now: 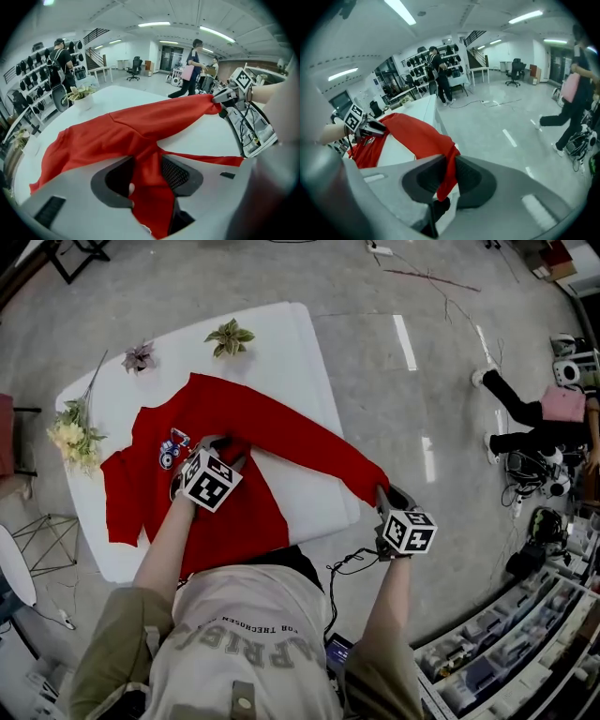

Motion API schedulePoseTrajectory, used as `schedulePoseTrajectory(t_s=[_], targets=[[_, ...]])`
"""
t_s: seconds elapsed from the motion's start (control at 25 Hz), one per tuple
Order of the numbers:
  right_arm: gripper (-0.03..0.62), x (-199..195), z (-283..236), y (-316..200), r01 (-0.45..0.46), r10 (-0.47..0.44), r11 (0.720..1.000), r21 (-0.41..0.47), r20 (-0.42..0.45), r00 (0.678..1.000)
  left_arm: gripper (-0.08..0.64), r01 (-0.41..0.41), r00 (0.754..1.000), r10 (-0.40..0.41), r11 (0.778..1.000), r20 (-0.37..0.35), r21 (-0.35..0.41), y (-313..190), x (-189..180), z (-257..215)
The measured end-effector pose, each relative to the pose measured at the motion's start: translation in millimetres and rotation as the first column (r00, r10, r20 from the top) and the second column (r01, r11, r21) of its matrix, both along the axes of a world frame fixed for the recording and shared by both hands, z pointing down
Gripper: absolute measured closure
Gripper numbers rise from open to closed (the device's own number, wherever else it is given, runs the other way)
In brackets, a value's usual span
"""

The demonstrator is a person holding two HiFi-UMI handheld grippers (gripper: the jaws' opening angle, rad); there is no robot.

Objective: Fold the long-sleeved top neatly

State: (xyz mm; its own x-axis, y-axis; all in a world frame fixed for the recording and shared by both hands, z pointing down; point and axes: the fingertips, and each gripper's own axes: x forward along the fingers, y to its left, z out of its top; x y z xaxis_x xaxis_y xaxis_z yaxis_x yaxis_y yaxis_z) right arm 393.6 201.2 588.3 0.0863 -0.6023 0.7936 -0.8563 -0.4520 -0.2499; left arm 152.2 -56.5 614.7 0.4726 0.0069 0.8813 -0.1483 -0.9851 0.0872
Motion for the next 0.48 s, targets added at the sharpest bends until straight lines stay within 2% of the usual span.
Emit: schedulePoseTrajectory(t_s=[0.12, 0.2, 0.28, 0.36, 0.48], targets=[[0.534, -4.3, 26.0, -2.5, 0.043, -0.037, 0.998, -0.045, 0.119, 0.992, 0.36, 0.005, 1.0, -0.005, 1.0, 0.01, 0.009, 0.0, 0.0, -0.9], [0.52, -9.7, 29.9, -4.3, 0.051, -0.046, 0.999, -0.017, 0.192, 0.98, 0.357, -0.003, 1.0, 0.003, 1.0, 0.004, 0.01, 3.7, 0.2, -8.2], [0.515, -14.3, 24.8, -5.8, 0.035, -0.046, 0.998, 0.045, 0.255, 0.966, 0.333, -0.017, 0.999, 0.017, 1.0, -0.033, 0.006, 12.8, 4.0, -24.0], [0.515, -18.0, 20.1, -3.7, 0.02, -0.045, 0.996, 0.088, 0.293, 0.955, 0.331, -0.046, 0.995, 0.046, 0.999, -0.085, 0.006, 31.5, 15.2, -43.5], [0.518, -15.9, 10.7, -0.6, 0.025, -0.056, 0.994, 0.11, 0.291, 0.955, 0.324, -0.115, 0.981, 0.116, 0.993, -0.153, 0.016, 73.2, 45.6, -65.2]])
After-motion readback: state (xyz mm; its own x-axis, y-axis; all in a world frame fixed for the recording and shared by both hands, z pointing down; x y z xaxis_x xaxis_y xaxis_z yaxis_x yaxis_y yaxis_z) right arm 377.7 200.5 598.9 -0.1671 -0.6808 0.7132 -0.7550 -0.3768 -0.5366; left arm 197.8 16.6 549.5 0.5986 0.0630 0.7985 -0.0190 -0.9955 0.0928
